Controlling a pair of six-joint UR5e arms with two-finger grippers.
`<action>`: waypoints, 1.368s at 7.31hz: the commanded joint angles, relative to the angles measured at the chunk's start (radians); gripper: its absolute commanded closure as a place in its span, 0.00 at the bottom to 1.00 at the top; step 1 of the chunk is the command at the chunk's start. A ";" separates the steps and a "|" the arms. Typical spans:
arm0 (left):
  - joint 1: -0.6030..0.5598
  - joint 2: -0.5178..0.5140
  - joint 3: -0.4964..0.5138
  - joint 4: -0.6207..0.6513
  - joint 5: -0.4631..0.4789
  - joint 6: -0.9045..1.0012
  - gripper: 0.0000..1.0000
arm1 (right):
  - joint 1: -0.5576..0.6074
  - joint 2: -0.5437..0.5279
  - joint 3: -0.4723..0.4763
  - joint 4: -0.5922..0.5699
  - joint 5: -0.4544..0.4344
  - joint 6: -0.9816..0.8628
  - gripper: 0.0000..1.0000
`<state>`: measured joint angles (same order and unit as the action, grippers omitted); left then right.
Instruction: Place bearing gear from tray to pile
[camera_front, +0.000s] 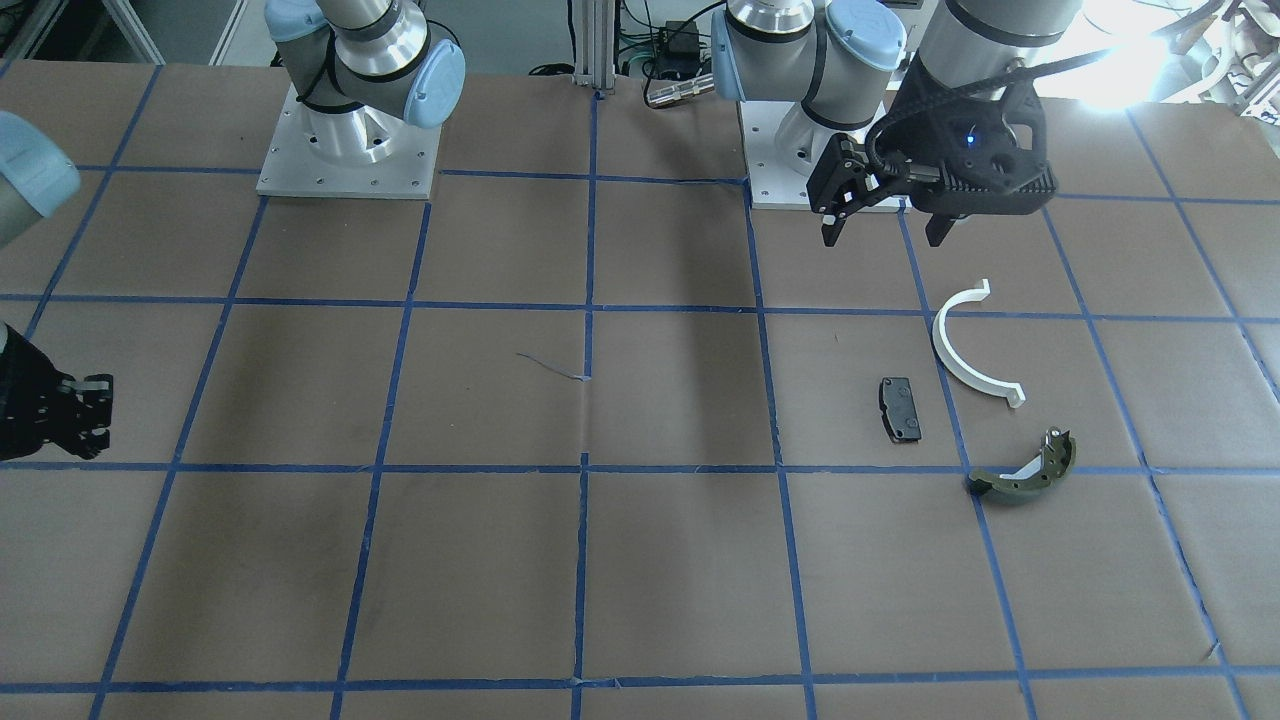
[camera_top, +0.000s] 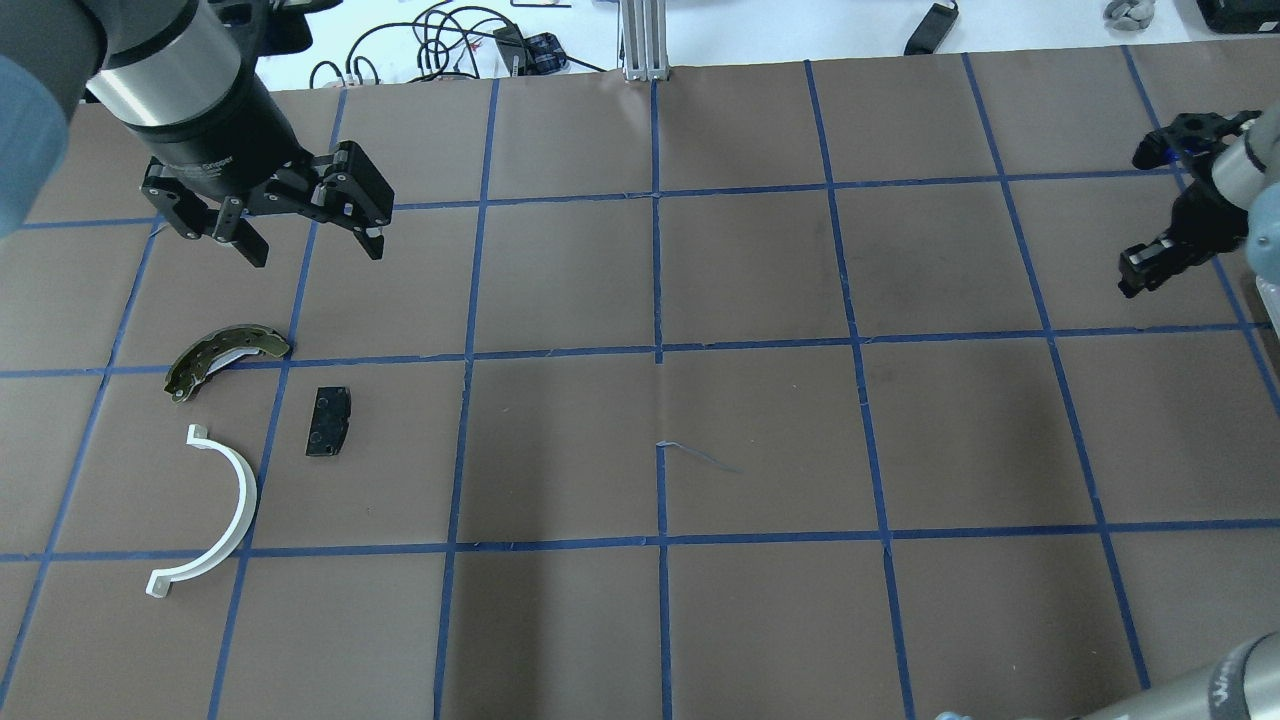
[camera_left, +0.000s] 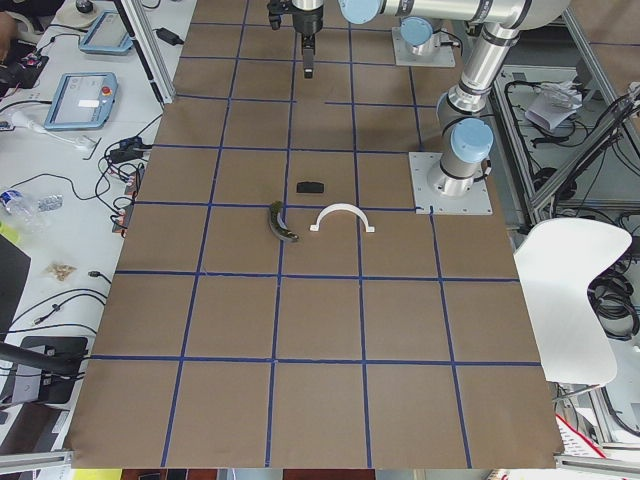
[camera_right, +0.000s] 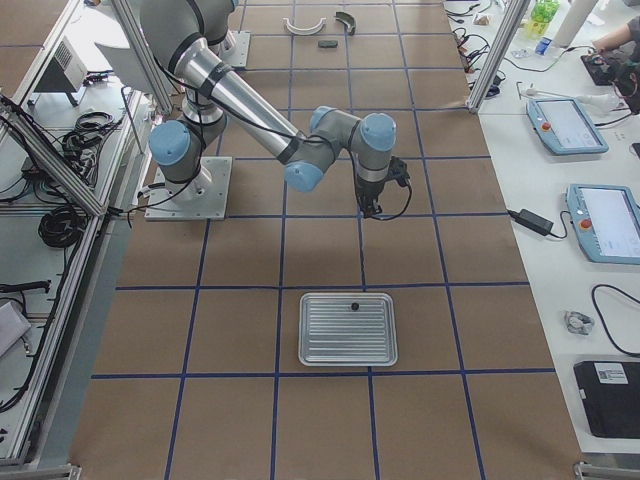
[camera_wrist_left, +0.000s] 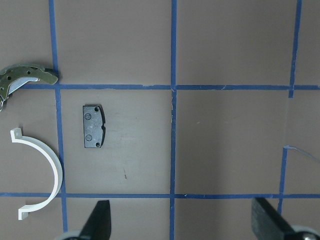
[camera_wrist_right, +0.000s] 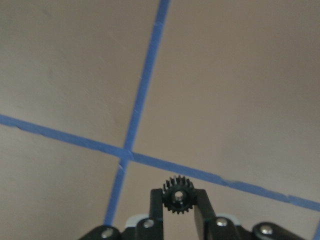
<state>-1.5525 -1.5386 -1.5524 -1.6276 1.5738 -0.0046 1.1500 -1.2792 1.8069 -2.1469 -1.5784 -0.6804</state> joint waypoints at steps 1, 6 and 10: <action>0.000 0.000 0.000 0.000 0.000 0.000 0.00 | 0.191 0.001 -0.006 -0.002 0.008 0.311 0.85; 0.000 0.000 -0.002 0.000 0.000 0.000 0.00 | 0.586 0.015 -0.044 -0.002 0.009 0.851 0.84; 0.002 0.000 -0.002 0.000 0.000 0.000 0.00 | 0.827 0.107 -0.044 -0.069 0.005 1.119 0.83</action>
<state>-1.5510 -1.5386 -1.5540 -1.6276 1.5738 -0.0046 1.9118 -1.2018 1.7626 -2.1882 -1.5723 0.3632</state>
